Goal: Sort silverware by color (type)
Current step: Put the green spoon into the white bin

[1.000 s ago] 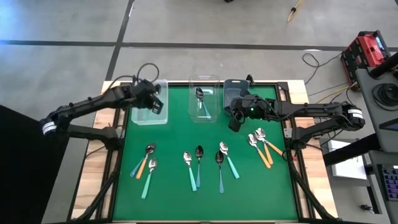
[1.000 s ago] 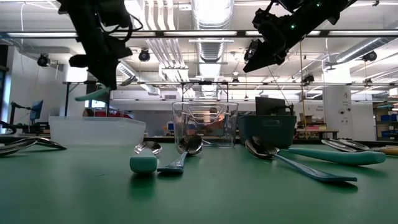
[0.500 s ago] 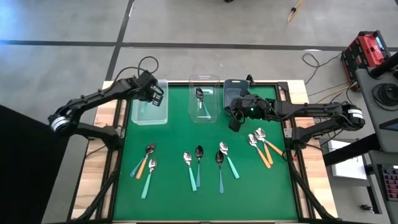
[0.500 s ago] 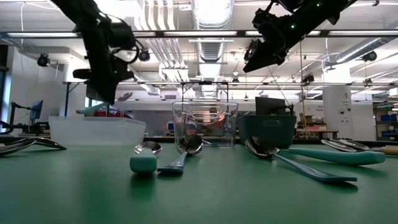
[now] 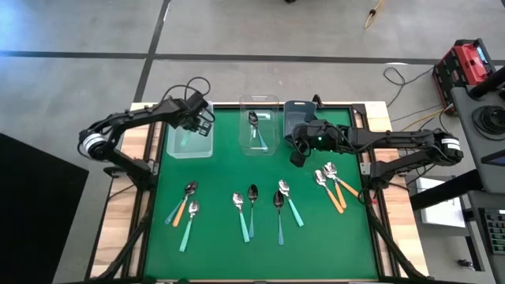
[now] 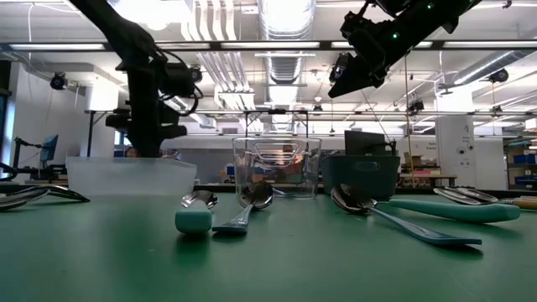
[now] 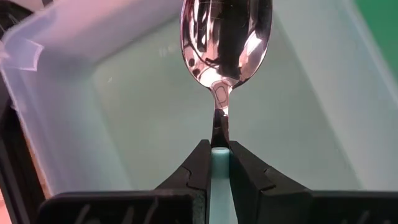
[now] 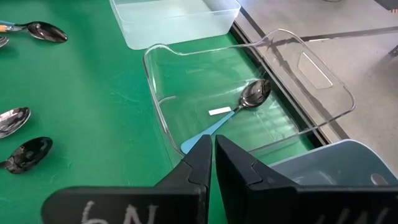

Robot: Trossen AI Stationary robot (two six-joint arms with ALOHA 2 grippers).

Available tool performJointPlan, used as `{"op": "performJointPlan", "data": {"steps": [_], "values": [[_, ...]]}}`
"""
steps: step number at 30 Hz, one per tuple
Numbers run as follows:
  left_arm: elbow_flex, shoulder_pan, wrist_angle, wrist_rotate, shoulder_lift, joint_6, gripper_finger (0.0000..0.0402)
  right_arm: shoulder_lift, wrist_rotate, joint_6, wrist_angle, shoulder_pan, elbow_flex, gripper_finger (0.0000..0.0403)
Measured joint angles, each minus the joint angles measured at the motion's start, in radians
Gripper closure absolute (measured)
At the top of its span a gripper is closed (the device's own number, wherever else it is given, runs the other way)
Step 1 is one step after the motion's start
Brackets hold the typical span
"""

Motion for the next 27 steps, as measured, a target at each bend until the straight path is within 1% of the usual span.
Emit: {"op": "performJointPlan", "data": {"steps": [9,16,20,25,27], "values": [[0.000,0.028,0.005,0.001,0.039,0.000,0.0384,0.000,0.000,0.001,0.000,0.000,0.000,0.0390],[0.000,0.076,0.000,0.093,0.039,0.000,0.0383,0.000,0.000,0.000,0.000,0.000,0.000,0.0390],[0.000,0.107,-0.013,0.110,0.042,0.002,0.0383,0.000,0.000,0.000,0.000,0.000,0.000,0.0390],[0.000,0.156,-0.010,0.161,0.043,0.009,0.0383,0.000,-0.001,0.002,0.000,0.000,0.000,0.0390],[0.000,0.169,-0.010,0.163,0.043,0.010,0.0383,0.000,-0.001,0.002,0.000,0.000,0.000,0.0390]]}}
